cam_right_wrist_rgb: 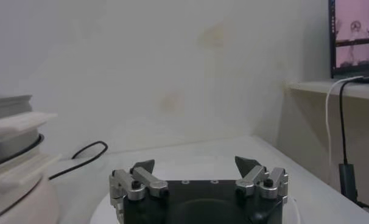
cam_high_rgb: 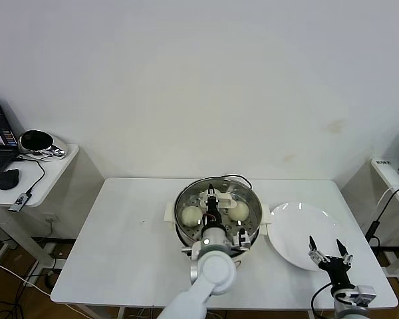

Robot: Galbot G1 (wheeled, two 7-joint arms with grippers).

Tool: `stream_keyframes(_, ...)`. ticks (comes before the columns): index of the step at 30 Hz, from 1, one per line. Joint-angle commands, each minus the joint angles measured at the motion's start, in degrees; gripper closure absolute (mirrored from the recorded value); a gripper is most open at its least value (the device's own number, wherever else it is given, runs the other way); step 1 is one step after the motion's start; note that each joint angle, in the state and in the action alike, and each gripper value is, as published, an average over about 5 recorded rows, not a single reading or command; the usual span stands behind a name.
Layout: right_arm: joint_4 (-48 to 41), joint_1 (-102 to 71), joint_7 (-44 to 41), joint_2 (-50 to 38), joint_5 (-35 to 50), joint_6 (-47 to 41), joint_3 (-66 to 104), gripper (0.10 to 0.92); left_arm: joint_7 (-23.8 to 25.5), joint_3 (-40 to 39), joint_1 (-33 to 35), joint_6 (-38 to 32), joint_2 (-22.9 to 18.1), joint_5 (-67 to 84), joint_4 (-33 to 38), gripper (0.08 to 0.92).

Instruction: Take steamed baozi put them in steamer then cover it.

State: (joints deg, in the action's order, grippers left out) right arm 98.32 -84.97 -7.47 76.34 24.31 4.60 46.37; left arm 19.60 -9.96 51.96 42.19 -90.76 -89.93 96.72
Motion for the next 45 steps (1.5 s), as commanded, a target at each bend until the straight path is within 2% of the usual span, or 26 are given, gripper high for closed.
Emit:
stream_keyframes(1,-0.01,0.0,-0.01,0.05,-0.01,0.07,-0.01,0.203,1.21,-0.93,0.26,2.12,0.72,1.02,2.38,0.822)
stream_keyframes(11,-0.14,0.04,-0.01,0.18,-0.15,0.11,0.02,0.203,2.99,-2.56,2.07,2.23,2.3,1.04,8.75,0.553)
stream_keyframes(23,-0.42,0.14,-0.01,0.28,-0.34,0.13,0.05,0.203,3.19,-3.21,3.26,2.31,3.02,0.96,11.48,0.217)
stream_keyframes(26,-0.38,0.16,-0.01,0.27,-0.35,0.08,0.07,0.203,3.08,-3.29,3.95,2.31,3.09,0.3,12.1,0.183)
stream_keyframes(37,0.01,-0.47,-1.04,0.09,-0.64,-0.43,0.28,0.203,2.42,-2.73,7.89,2.13,5.84,0.41,17.96,0.177)
stream_keyframes(41,0.87,-1.42,-1.96,0.01,-1.27,-0.85,0.5,0.203,-1.07,0.74,11.79,0.5,9.37,3.48,24.35,0.177)
stream_keyframes(45,1.73,-2.36,-2.38,0.04,-1.22,-0.74,0.33,0.203,-5.84,9.52,16.27,-3.21,12.61,12.5,32.86,0.177)
